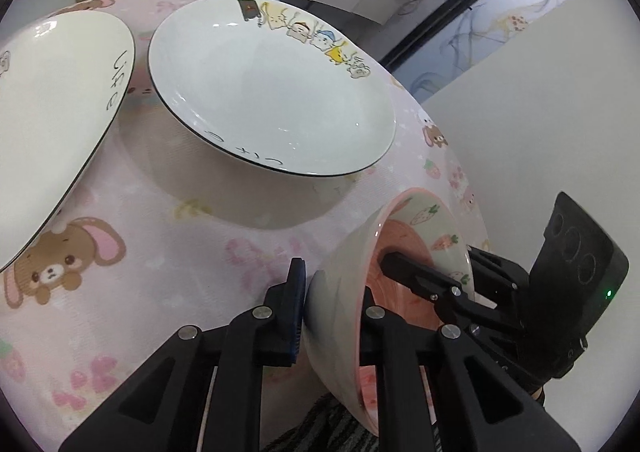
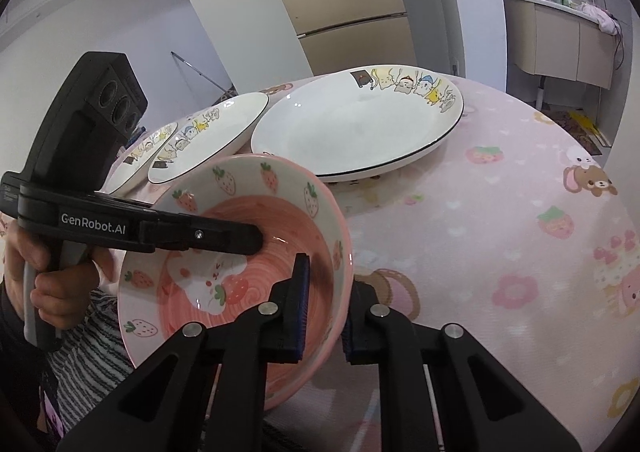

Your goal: Organize plates and bowls

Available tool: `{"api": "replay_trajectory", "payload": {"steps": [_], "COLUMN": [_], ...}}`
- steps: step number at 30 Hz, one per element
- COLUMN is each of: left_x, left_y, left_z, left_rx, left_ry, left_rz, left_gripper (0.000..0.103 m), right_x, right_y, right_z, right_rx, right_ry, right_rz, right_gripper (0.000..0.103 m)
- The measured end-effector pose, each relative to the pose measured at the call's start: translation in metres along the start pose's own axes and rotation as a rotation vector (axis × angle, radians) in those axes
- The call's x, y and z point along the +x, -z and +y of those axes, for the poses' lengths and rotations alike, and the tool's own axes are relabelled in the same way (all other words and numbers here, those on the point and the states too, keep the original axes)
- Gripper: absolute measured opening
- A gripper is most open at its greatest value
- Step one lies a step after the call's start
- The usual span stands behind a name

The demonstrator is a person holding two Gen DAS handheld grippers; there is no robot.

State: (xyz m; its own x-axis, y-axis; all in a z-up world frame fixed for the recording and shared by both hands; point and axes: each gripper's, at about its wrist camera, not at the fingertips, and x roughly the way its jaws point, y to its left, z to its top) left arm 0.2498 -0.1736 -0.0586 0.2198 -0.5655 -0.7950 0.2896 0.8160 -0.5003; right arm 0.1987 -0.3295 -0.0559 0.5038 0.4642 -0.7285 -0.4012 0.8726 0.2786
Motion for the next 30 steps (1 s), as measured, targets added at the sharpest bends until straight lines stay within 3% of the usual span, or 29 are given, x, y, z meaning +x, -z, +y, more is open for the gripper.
{"api": "replay_trajectory", "payload": {"steps": [5,10,14,18,22,30], "left_x": [-0.003,-0.016,-0.058,-0.112,-0.163,-0.255], "left_y": [0.009,0.008,0.010,0.020,0.040,0.079], "left_z": [-0.010,-0.013,-0.028,-0.029,-0.027,0.006], "left_rx": [0.056,0.060,0.123,0.112,0.132,0.070], "left_ry": [-0.049,-0.034,-0.068,-0.083,-0.148,-0.192], "left_rz": [-0.056,-0.070,-0.177,-0.326,-0.470,-0.658], "left_gripper": [0.013,0.013,0.013,0.013,0.013,0.013], "right_x": [0.001,-0.008,-0.027,-0.045,-0.052,-0.051], "right_y": [-0.001,-0.007,-0.027,-0.050,-0.067,-0.092], "right_z": [-0.008,-0.002,0.012,0.053,0.098,0.188], "right_rx": [0.041,0.032,0.035,-0.030,-0.094,-0.227], "right_ry": [-0.028,-0.044,-0.089,-0.089,-0.113,-0.198], "right_rz": [0.006,-0.021,-0.079,-0.148,-0.202,-0.272], "right_gripper": [0.009,0.008,0.009,0.009,0.009,0.010]}}
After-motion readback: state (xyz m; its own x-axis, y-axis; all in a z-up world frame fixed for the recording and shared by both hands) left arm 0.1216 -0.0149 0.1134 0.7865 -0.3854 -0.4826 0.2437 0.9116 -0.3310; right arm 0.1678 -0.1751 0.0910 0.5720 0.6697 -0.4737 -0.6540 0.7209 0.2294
